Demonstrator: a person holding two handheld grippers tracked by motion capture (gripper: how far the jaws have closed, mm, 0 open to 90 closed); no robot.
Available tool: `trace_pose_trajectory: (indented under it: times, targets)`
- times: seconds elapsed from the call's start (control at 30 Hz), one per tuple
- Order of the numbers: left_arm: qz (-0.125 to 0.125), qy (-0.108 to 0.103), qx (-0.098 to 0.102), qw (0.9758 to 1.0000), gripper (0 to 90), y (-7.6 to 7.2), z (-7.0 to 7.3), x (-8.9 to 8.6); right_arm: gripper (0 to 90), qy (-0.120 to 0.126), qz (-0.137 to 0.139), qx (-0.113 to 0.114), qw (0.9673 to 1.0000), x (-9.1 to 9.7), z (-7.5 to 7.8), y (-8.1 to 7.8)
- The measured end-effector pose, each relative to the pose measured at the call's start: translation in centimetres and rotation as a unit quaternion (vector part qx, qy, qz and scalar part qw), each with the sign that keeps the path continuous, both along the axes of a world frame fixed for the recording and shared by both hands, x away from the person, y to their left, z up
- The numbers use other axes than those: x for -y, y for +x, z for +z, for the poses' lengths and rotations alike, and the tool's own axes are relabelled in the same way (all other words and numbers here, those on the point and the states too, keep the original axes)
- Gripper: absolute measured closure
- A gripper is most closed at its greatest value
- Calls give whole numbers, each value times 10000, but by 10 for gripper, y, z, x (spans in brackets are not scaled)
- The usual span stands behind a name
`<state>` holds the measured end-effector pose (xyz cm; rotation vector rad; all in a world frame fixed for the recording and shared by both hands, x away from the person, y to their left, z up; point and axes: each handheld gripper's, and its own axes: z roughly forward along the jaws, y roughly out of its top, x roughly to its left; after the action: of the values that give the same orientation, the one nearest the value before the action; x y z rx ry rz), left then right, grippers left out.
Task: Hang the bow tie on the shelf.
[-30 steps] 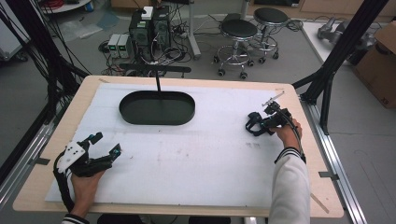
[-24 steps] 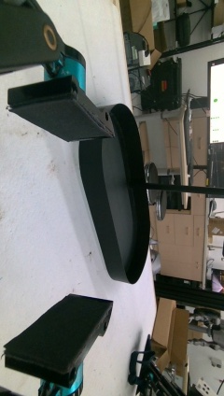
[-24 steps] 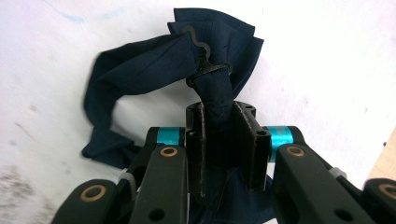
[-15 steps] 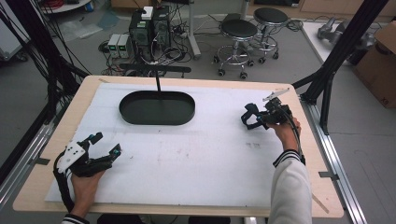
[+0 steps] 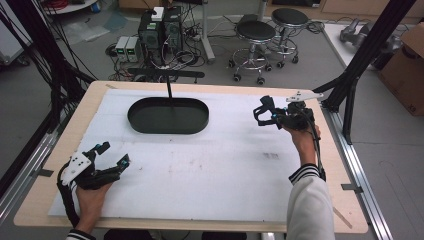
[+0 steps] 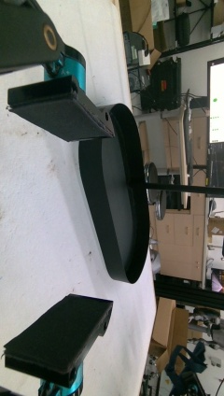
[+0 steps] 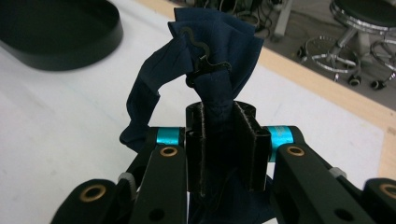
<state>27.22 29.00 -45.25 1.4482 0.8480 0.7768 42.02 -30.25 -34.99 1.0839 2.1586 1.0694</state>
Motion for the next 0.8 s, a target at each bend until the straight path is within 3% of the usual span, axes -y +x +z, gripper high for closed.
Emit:
trace_pose_trajectory:
  times: [0.1,0.33,0.47,0.7,0.8]
  targets:
    - [-1,2,-2,10000,152,0,0,0,749,299,61,123,9995,-4,4,-4]
    - [-2,-16,-6,10000,152,0,0,0,749,512,258,455,9973,-25,13,-10]
    - [-3,-7,-4,10000,152,0,0,0,749,510,374,549,9965,-39,19,-9]
    - [-6,-9,-2,10000,152,0,0,-1,749,773,523,790,9925,-64,30,-7]
    - [-5,-12,-3,10000,152,0,0,-1,749,814,573,745,9922,-75,31,-4]
